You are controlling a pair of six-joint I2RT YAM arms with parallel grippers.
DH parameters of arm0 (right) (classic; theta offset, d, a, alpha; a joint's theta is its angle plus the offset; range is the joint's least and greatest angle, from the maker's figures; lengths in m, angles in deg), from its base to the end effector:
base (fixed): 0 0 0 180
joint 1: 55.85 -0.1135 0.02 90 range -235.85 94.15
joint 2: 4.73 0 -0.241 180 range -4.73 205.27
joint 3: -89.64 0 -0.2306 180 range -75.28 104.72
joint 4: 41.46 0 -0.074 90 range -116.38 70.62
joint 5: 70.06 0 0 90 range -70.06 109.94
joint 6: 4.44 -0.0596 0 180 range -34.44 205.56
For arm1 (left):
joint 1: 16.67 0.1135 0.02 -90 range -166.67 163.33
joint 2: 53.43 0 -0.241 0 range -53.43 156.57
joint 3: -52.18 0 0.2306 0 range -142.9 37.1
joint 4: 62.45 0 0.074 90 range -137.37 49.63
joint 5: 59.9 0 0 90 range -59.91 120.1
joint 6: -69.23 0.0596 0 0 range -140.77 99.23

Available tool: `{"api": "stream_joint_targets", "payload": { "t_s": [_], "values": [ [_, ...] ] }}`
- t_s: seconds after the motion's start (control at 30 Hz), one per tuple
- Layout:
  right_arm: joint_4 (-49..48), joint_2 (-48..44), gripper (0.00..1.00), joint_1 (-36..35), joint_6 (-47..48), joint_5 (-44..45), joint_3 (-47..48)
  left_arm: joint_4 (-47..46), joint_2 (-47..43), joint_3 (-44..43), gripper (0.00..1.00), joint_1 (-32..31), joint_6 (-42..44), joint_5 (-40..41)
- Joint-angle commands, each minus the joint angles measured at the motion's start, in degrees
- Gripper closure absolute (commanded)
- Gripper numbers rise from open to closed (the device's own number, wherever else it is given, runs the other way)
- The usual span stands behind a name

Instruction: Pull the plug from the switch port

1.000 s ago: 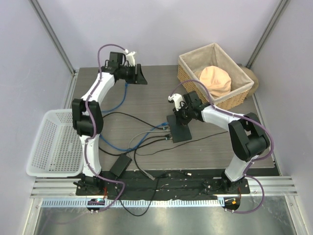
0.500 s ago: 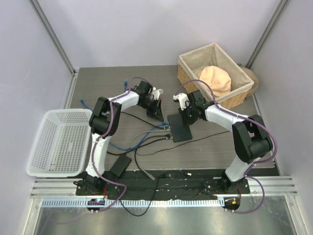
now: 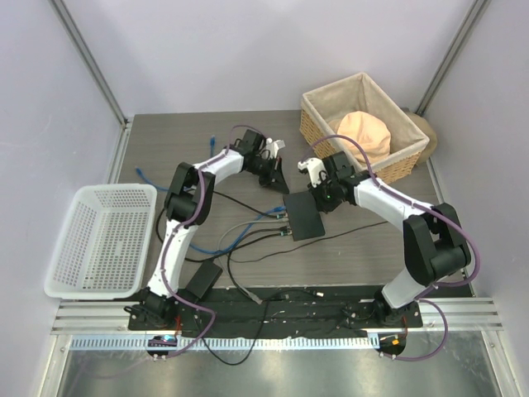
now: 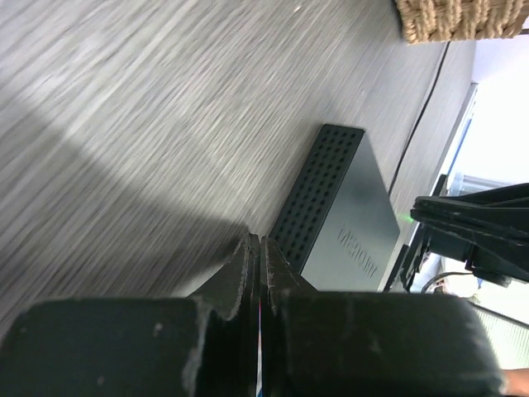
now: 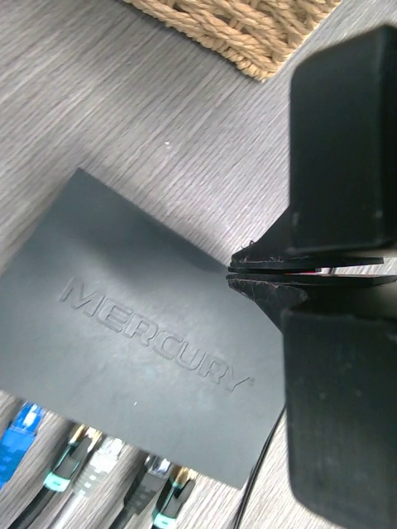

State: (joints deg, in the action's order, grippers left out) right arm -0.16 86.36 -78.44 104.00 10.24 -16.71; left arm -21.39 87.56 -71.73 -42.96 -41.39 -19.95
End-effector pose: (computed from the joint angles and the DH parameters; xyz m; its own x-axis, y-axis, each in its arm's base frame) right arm 0.2856 0.1297 0.1719 -0.6034 -0.5888 -0.5378 -0.6854 0.7276 -0.0275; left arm 0.4164 -0.2566 0.1021 -0.9406 0.2125 -0.2647 0.3376 0.5036 -0.7953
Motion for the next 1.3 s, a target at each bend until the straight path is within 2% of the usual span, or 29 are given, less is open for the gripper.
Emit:
{"api": "stream_joint_targets", "payload": {
  "t_s": [0.0, 0.2, 0.3, 0.33, 0.43, 0.6, 0.97, 1.13, 1.27],
  "values": [
    [1.73, -2.41, 0.99, 0.61, 1.34, 0.91, 1.28, -1.47, 0.96, -3.66, 1.00, -0.44, -0.92, 1.24],
    [1.47, -1.62, 0.99, 0.62, 2.04, 0.03, 2.26, -2.69, -5.98, -1.21, 0.98, 3.16, -0.12, 8.29],
    [0.85, -0.91, 0.99, 0.62, 2.04, 0.11, 1.91, -4.60, -10.99, 3.17, 0.96, 5.18, -0.56, 10.31],
    [0.68, -0.74, 0.99, 0.62, 2.04, 0.37, 1.73, -5.58, -12.13, 7.54, 0.96, 5.54, -0.99, 10.58],
    [0.59, -0.56, 0.99, 0.70, 1.96, 0.29, 1.20, -6.73, -15.47, 14.15, 1.00, 5.81, -0.91, 7.35],
    [0.59, -0.74, 0.99, 0.70, 1.87, -0.15, 0.06, -6.99, -15.05, 18.40, 1.00, 3.35, -0.21, 3.64],
    [0.33, -2.14, 0.99, 0.70, 1.52, -0.68, -2.84, -6.38, -6.61, 8.47, 1.00, -0.61, -2.76, 1.53],
    [0.06, -1.62, 0.99, 0.62, 1.43, -0.68, -2.32, -6.99, -3.79, 3.90, 0.99, -0.70, -2.15, 3.89],
    [-0.11, -1.18, 0.99, 0.70, 0.64, -1.38, -0.39, -5.59, -4.05, 0.38, 0.90, 0.70, -1.35, 5.13]
  ]
}}
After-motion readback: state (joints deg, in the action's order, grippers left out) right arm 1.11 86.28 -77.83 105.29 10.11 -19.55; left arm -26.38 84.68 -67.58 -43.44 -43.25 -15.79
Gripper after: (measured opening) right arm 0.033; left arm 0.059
